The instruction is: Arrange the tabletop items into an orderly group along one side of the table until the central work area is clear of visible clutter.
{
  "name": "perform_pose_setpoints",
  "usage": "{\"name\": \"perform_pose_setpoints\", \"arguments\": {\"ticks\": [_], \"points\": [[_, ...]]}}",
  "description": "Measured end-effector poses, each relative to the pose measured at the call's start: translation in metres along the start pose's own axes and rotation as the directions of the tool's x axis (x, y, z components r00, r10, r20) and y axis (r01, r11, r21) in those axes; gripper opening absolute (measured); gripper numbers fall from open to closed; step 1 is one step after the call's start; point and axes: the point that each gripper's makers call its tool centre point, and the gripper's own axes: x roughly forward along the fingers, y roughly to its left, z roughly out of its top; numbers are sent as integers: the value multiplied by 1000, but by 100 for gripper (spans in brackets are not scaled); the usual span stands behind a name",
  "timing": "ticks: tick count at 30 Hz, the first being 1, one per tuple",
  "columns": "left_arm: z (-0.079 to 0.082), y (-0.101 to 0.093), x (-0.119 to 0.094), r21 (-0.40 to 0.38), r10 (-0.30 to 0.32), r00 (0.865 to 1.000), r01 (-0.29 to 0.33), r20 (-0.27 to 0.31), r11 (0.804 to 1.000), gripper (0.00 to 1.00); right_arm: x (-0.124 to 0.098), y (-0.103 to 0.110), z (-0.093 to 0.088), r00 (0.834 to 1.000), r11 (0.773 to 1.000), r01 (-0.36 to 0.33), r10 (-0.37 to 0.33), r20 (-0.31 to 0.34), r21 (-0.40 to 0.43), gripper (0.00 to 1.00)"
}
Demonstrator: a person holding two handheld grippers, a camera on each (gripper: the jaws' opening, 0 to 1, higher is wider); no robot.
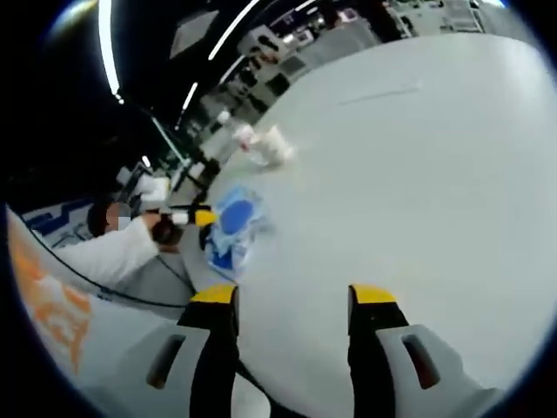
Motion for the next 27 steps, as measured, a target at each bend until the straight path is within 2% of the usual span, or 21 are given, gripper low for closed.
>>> {"name": "perform_pose_setpoints", "arguments": {"ticks": [3,9,15,19,21,25,27], "points": [[1,2,0,-29,-9,1000,9,5,1000,70,13,14,-3,998,999,-44,43,-43,-23,45],[1,5,1,-54,-7,1000,8,7,999,65,33,35,5,993,995,-99,98,-67,-10,44],[5,7,3,-71,-5,1000,7,25,997,59,61,60,12,984,981,-154,163,-72,118,42],[4,9,4,-61,3,999,-1,32,998,59,85,77,11,974,969,-182,201,-104,167,41],[1,11,5,-53,6,1000,-5,20,999,56,95,83,10,970,965,-182,207,-124,186,40],[2,13,4,-61,4,999,-1,37,998,54,112,90,3,962,962,-168,207,-176,213,39],[3,16,3,-79,-2,999,6,50,997,51,118,91,3,961,958,-162,207,-182,235,39]]}}
